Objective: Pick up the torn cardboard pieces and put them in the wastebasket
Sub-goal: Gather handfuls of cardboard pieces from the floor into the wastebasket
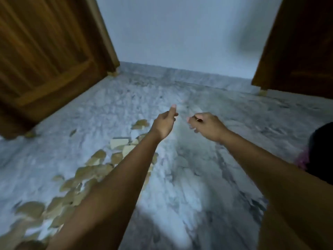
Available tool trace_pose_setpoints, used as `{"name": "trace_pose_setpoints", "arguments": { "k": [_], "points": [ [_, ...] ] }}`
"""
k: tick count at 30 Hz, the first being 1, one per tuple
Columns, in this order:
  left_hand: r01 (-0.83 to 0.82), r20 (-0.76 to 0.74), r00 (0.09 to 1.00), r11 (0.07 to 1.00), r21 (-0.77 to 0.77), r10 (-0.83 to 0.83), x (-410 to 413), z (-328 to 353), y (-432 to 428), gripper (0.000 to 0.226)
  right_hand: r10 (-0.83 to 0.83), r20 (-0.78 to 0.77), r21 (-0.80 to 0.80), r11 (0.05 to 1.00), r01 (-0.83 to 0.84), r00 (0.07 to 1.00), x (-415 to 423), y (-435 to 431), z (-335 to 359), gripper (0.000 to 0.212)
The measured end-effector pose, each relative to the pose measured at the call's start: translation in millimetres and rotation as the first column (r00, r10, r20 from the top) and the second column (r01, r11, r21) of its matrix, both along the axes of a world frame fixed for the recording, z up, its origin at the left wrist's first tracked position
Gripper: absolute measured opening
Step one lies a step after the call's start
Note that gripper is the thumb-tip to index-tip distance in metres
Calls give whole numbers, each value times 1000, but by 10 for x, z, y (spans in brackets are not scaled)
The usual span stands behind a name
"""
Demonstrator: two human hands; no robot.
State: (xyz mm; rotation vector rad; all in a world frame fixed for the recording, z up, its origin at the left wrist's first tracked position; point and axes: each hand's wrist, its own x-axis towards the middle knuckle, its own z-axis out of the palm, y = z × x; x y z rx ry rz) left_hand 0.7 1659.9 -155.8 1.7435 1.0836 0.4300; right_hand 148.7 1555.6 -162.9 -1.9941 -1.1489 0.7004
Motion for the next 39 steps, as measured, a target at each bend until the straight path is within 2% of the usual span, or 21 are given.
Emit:
{"name": "trace_pose_setpoints", "arguments": {
  "k": [4,8,11,15,17,20,22,23,25,28,30,32,34,36,37,39],
  "points": [
    [-169,-125,979,985,-31,164,-1426,-380,344,61,327,9,-112,939,-324,945,-1201,527,-343,28],
    [-245,-274,937,967,-65,219,-2610,-944,376,44,565,5,-216,806,-551,825,-2180,734,-796,22],
    [-228,-363,915,967,-111,174,-3260,-1294,224,26,698,50,-344,684,-644,714,-2651,788,-1160,17],
    [-156,-490,868,981,-118,79,-3810,-1770,12,29,824,145,-525,534,-663,548,-3024,881,-1600,25],
    [-97,-511,860,983,-154,5,-3954,-2031,-100,38,818,222,-582,548,-601,531,-3124,971,-1864,45],
    [121,-551,799,962,-245,-241,-4030,-2517,-292,58,764,325,-579,627,-521,557,-3172,1168,-2305,62],
    [254,-633,687,934,-250,-356,-4027,-2794,-422,68,760,430,-586,646,-490,488,-3130,1256,-2521,66],
    [306,-674,644,929,-206,-362,-4028,-2896,-477,68,759,482,-587,651,-481,438,-3100,1259,-2585,67],
    [328,-689,654,938,-114,-312,-4044,-3022,-536,54,757,541,-598,653,-465,368,-3047,1259,-2686,63],
    [333,-670,675,938,-95,-308,-4062,-3080,-525,35,726,593,-579,684,-443,347,-3035,1221,-2788,53],
    [336,-680,654,933,-130,-331,-4049,-3083,-497,33,674,651,-520,731,-442,349,-3007,1209,-2775,50],
    [294,-671,684,950,-107,-287,-4013,-3051,-435,32,675,650,-500,726,-473,350,-2965,1243,-2659,53],
    [204,-607,778,979,-2,-163,-3939,-3018,-320,29,738,528,-525,673,-521,421,-2860,1298,-2599,50],
    [87,-527,850,987,136,-2,-3809,-2923,-181,38,740,350,-474,669,-572,575,-2689,1389,-2477,52],
    [36,-530,846,985,169,60,-3748,-2879,-121,42,728,288,-467,674,-572,622,-2598,1409,-2400,52],
    [12,-658,748,990,144,87,-3620,-2845,-66,40,767,253,-478,629,-613,589,-2426,1416,-2213,52]
  ]
}}
